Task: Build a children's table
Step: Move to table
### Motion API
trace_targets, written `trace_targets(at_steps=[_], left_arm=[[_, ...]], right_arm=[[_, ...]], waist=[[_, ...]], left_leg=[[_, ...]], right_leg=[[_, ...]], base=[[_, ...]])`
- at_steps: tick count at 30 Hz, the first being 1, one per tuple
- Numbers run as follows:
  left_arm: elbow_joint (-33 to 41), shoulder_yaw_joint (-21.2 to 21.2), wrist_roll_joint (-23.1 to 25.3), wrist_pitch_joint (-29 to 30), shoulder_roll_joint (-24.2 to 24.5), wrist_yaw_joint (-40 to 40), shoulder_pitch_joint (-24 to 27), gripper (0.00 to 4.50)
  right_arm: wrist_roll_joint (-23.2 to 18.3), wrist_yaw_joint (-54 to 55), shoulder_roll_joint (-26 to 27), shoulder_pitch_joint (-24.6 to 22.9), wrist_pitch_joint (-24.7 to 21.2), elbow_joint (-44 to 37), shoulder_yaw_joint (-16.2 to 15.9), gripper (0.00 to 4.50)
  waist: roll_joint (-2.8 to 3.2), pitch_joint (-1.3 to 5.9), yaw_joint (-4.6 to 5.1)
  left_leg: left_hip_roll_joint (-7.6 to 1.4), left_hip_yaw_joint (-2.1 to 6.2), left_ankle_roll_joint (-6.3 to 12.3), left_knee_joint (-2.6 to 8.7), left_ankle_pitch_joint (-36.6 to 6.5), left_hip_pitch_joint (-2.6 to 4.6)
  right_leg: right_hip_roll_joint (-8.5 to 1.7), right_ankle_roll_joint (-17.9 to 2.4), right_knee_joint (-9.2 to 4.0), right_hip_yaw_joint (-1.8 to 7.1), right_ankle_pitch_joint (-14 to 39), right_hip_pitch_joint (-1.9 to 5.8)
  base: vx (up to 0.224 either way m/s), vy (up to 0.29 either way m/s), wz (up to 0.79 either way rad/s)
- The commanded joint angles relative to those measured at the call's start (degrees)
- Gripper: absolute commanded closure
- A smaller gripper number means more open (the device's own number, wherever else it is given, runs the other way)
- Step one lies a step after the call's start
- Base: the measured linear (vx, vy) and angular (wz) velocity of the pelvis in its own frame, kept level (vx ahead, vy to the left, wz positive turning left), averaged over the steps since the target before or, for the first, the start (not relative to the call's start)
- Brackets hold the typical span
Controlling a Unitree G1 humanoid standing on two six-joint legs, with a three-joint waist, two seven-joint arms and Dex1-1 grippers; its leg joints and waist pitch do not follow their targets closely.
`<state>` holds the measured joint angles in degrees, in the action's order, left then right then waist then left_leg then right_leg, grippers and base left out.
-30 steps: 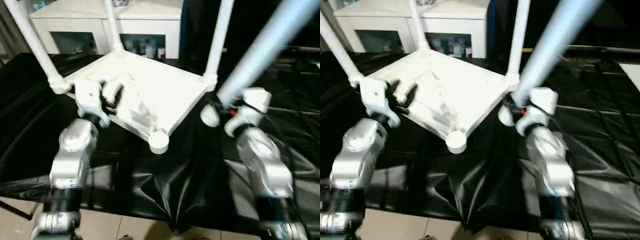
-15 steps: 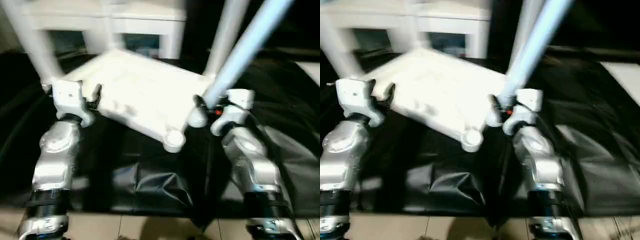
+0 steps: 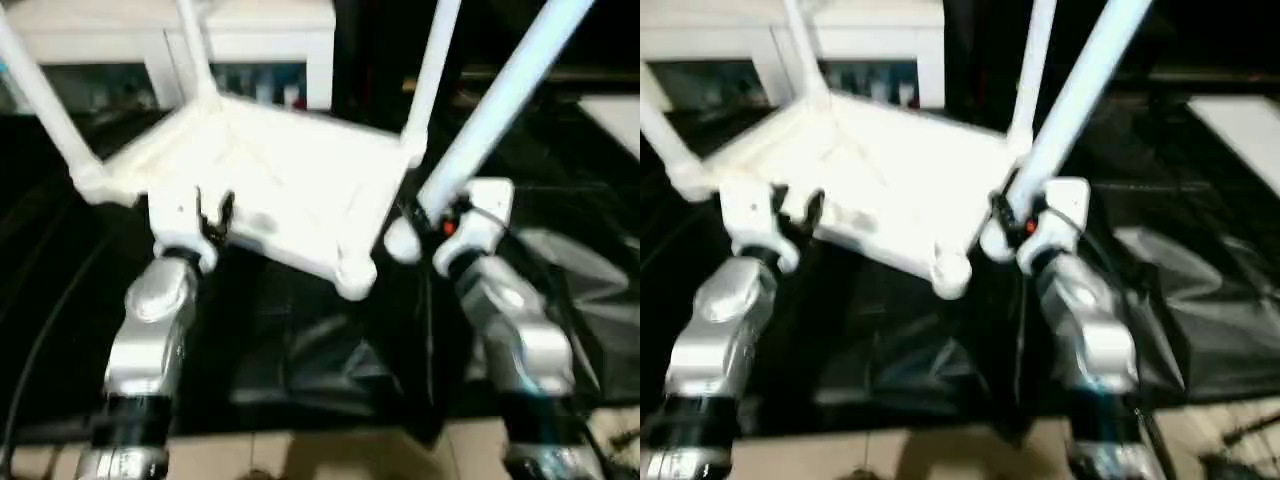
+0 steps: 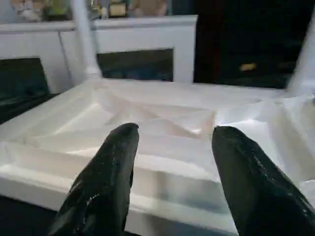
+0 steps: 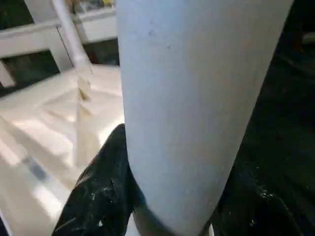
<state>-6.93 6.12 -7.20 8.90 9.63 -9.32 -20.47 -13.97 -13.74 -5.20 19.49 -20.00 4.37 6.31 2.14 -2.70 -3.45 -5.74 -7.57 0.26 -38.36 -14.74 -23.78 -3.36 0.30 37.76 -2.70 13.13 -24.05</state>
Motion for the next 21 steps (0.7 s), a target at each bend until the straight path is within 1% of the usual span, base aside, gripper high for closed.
trace_targets(at_steps=[1, 2, 3, 4, 5, 6, 7, 8, 9, 10, 11, 12, 13, 14, 15, 16, 17, 18, 19, 20, 21], left_arm=[[1.79, 1.19, -1.35, 0.10, -0.35, -0.30, 0.02, 1.79], [1.80, 1.23, -1.39, 0.12, -0.38, -0.30, 0.04, 1.79], [1.69, 1.44, -1.12, -0.01, -0.40, -0.16, 0.33, 1.79], [1.80, 1.55, -0.90, 0.00, -0.47, 0.06, 0.71, 1.79], [1.96, 1.59, -1.00, -0.05, -0.53, 0.04, 0.96, 1.79], [2.18, 1.19, -1.04, -0.57, -0.31, -0.39, 1.20, 1.79], [2.23, 0.91, -1.01, -0.42, -0.20, -0.66, 1.14, 1.79], [2.23, 0.86, -1.01, -0.38, -0.19, -0.70, 1.13, 1.79], [2.29, 0.62, -0.97, -0.32, -0.07, -0.98, 1.11, 1.79], [2.38, 0.33, -1.10, -0.46, 0.02, -1.23, 1.10, 1.79], [2.38, 0.33, -1.10, -0.46, 0.02, -1.23, 1.10, 1.79], [2.38, 0.43, -1.15, -0.52, 0.07, -0.96, 1.05, 1.79], [2.42, 0.56, -1.39, -0.60, -0.03, -0.97, 0.99, 1.79], [2.51, 0.63, -1.50, -0.51, -0.05, -1.00, 1.00, 1.79], [2.68, 0.45, -1.28, -0.26, 0.14, -1.32, 1.10, 1.79], [2.64, 0.44, -1.35, -0.33, 0.10, -1.47, 1.14, 1.79], [2.64, 0.44, -1.35, -0.33, 0.10, -1.47, 1.14, 1.79], [2.51, 0.38, -1.40, -0.56, -0.02, -1.64, 1.11, 1.79], [2.44, 0.26, -1.32, -0.54, 0.03, -1.76, 1.05, 1.79], [2.40, 0.24, -1.32, -0.50, 0.03, -1.79, 1.02, 1.79], [2.48, 0.24, -1.74, -0.24, 0.21, -2.31, 1.12, 1.79]], right_arm=[[-1.89, -2.52, 0.19, 0.22, -1.01, -3.53, -1.83, 2.65], [-1.93, -2.59, 0.18, 0.19, -1.02, -3.57, -1.87, 2.65], [-1.50, -3.06, -0.05, -0.06, -0.53, -3.88, -2.68, 2.65], [-0.70, -3.40, -0.42, -0.32, -0.16, -4.27, -3.65, 2.65], [-0.12, -3.60, -0.62, -0.44, 0.02, -4.38, -4.29, 2.65], [1.13, -3.65, -0.88, -0.47, 0.03, -4.63, -5.55, 2.65], [1.51, -3.76, -0.98, -0.34, 0.08, -4.62, -5.97, 2.65], [1.56, -3.78, -1.00, -0.31, 0.10, -4.61, -6.03, 2.65], [1.57, -3.77, -0.93, -0.23, 0.03, -4.56, -6.10, 2.65], [1.72, -3.69, -0.99, -0.08, -0.15, -4.44, -6.13, 2.65], [1.72, -3.69, -0.99, -0.08, -0.15, -4.44, -6.13, 2.65], [2.30, -3.78, -1.36, 0.08, 0.16, -4.38, -6.21, 2.65], [2.26, -3.81, -1.40, 0.18, 0.19, -4.34, -5.99, 2.65], [2.00, -3.25, -1.06, 0.23, 0.49, -4.38, -5.33, 2.65], [-0.44, -1.50, 0.20, 0.60, -1.06, -4.33, -2.92, 2.65], [-0.28, -1.75, -0.13, 0.67, -0.65, -4.26, -3.01, 2.65], [-0.28, -1.75, -0.13, 0.67, -0.65, -4.26, -3.01, 2.65], [0.53, -2.64, -1.13, 0.63, 0.24, -4.16, -3.89, 2.65], [0.66, -2.84, -1.38, 0.46, 0.26, -4.23, -4.16, 2.65], [0.65, -2.87, -1.42, 0.41, 0.24, -4.24, -4.20, 2.65], [0.94, -3.12, -1.65, 0.16, 0.26, -4.49, -4.56, 2.65]], waist=[[0.01, 3.92, -0.40], [0.24, 3.64, -0.26], [0.48, 2.94, -0.08], [0.50, 1.68, 0.47], [-0.17, 1.22, 0.79], [-0.01, 0.46, 1.25], [0.06, 0.22, 2.12], [0.67, 0.05, 2.30], [2.59, -0.22, 3.17], [1.96, 0.23, 3.34], [2.27, 0.43, 3.34], [0.85, -0.12, 3.63], [-1.08, 0.50, 2.34], [-1.93, 1.07, 1.16], [-3.03, 2.15, 0.83], [-2.34, 2.35, -0.27], [-2.08, 2.38, -0.36], [-0.64, 3.07, -0.68], [0.83, 3.64, -0.41], [3.26, 4.35, 2.39], [2.93, 5.62, 4.31]], left_leg=[[-6.06, 1.91, 4.57, 4.98, 1.41, 1.45], [-6.61, 1.99, 4.43, 5.53, -1.99, 1.95], [-7.10, 1.63, 2.94, 6.52, -11.51, 3.35], [-7.27, 1.16, 0.09, 7.34, -22.72, 4.93], [-7.09, 0.96, -1.21, 7.36, -26.94, 5.73], [-6.35, 0.87, -2.95, 6.93, -32.73, 7.62], [-5.73, 0.66, -3.40, 5.99, -36.11, 10.36], [-6.04, 0.78, -3.48, 6.29, -38.13, 11.13], [-9.65, 2.47, -5.49, 13.07, -50.22, 8.15], [-10.81, 3.42, -4.95, 14.76, -51.64, 7.62], [-11.10, 4.13, -4.54, 15.40, -52.34, 8.76], [-10.16, 3.44, -3.36, 14.29, -50.96, 10.76], [-4.31, 1.90, 0.41, 8.66, -32.86, 3.14], [-2.93, 0.82, 2.58, 3.45, -20.39, 2.79], [-2.53, 0.80, 3.96, -2.30, -6.57, 1.16], [-2.87, 1.75, 4.08, -2.00, -1.16, -1.27], [-2.96, 1.86, 4.12, -1.33, 1.00, -1.84], [-3.38, 1.47, 4.91, 2.13, 6.75, -1.28], [-4.34, 1.18, 5.04, 4.71, 9.76, 0.73], [-8.19, 6.08, 12.09, 6.94, 15.19, 8.09], [-13.50, 11.71, 23.79, 6.12, 22.33, 15.17]], right_leg=[[-5.78, -14.11, -4.26, 2.83, -8.93, 4.48], [-5.63, -14.91, -4.52, 2.65, -3.78, 4.50], [-5.66, -15.25, -5.77, 2.61, 8.52, 4.44], [-5.29, -13.66, -7.19, 2.19, 23.32, 3.88], [-5.27, -11.88, -8.15, 1.95, 30.45, 3.61], [-5.22, -7.21, -10.11, 0.76, 43.31, 3.28], [-4.45, -3.19, -12.24, -1.57, 48.24, 2.81], [-4.13, -2.31, -12.69, -2.82, 47.05, 3.24], [-2.20, -2.19, -4.72, -4.46, 28.39, 8.08], [-2.28, -2.08, -0.34, -3.49, 18.49, 9.30], [-2.21, -2.26, 0.00, -3.11, 13.08, 8.20], [-3.30, -3.48, -2.21, -1.34, 12.76, 5.61], [-8.18, 0.65, -9.02, 1.54, 32.92, 11.59], [-11.66, 2.22, -12.05, 3.37, 46.18, 11.80], [-12.19, -2.57, -12.58, 6.96, 52.41, 12.59], [-11.01, -7.53, -11.30, 6.70, 41.54, 14.07], [-9.62, -9.86, -10.69, 5.57, 35.11, 14.24], [-6.01, -12.22, -9.55, 2.45, 22.57, 14.05], [-3.82, -11.54, -8.65, 0.24, 16.99, 12.86], [1.04, -6.42, -2.47, -3.42, 7.60, 7.15], [-0.28, -1.35, 3.51, -2.20, 11.35, -0.82]], base=[[-0.062, -0.059, 0.06], [-0.095, -0.074, 0.10], [-0.064, -0.035, 0.07], [-0.057, -0.032, 0.08], [-0.054, -0.034, 0.03], [-0.054, -0.034, 0.03], [0.000, 0.000, 0.00], [0.000, 0.000, 0.00], [0.000, 0.000, 0.00], [-0.003, 0.004, -0.19], [0.000, 0.000, 0.00], [0.000, 0.000, 0.00], [0.038, -0.072, 0.08], [0.043, -0.067, 0.13], [0.043, -0.067, 0.13], [0.120, -0.044, 0.10], [0.153, -0.017, 0.10], [0.153, -0.017, 0.10], [0.195, 0.029, 0.10], [0.218, 0.038, 0.00], [0.218, 0.038, 0.00]])
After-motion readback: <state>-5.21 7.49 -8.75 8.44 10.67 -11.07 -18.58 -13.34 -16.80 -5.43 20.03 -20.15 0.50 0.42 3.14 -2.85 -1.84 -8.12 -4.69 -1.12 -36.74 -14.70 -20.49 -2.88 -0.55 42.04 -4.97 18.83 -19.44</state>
